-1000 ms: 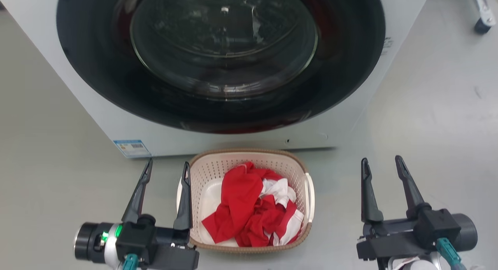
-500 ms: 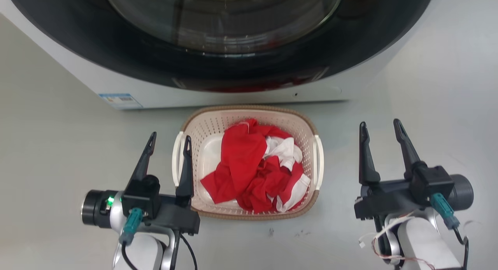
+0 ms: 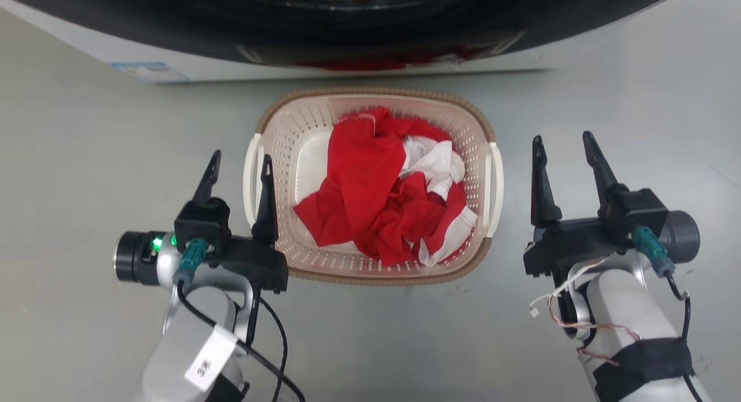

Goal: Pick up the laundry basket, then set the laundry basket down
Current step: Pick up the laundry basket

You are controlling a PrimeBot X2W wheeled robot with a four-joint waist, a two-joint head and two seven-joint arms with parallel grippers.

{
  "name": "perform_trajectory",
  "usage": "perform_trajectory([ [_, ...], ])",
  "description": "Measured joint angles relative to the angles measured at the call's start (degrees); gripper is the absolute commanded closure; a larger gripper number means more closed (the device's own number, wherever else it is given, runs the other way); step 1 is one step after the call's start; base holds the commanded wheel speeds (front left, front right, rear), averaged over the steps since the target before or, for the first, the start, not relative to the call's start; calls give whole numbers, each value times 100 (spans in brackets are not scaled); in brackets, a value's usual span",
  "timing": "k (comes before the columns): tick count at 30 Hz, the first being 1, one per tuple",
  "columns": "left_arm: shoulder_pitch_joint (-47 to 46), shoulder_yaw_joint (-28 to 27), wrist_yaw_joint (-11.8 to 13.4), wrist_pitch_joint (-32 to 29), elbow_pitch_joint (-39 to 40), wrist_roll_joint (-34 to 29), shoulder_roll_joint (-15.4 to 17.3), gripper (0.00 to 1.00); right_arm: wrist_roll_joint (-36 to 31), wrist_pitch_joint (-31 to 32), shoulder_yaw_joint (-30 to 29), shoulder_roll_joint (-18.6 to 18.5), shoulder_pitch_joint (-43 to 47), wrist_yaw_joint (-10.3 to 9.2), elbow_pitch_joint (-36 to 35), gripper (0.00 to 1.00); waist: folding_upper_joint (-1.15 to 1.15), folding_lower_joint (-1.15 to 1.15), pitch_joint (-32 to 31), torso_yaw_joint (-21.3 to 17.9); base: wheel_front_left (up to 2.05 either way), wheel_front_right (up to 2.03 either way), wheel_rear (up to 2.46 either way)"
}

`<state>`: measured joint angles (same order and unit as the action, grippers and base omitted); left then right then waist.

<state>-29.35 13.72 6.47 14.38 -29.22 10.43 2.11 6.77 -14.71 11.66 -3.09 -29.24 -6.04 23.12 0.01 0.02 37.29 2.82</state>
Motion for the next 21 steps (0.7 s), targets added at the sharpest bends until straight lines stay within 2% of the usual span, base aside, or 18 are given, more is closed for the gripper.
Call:
perform_trajectory([
  [12, -688, -45, -101, -48, -961, 62, -25, 0, 271, 0, 211, -19, -610, -3, 684, 0, 0, 0, 894, 42, 0, 0, 0],
  [21, -908, -54, -149, -48, -1644, 111, -31, 0, 578, 0, 489, -32, -748, -36, 1025, 0, 0, -1, 1224, 89, 0, 0, 0],
])
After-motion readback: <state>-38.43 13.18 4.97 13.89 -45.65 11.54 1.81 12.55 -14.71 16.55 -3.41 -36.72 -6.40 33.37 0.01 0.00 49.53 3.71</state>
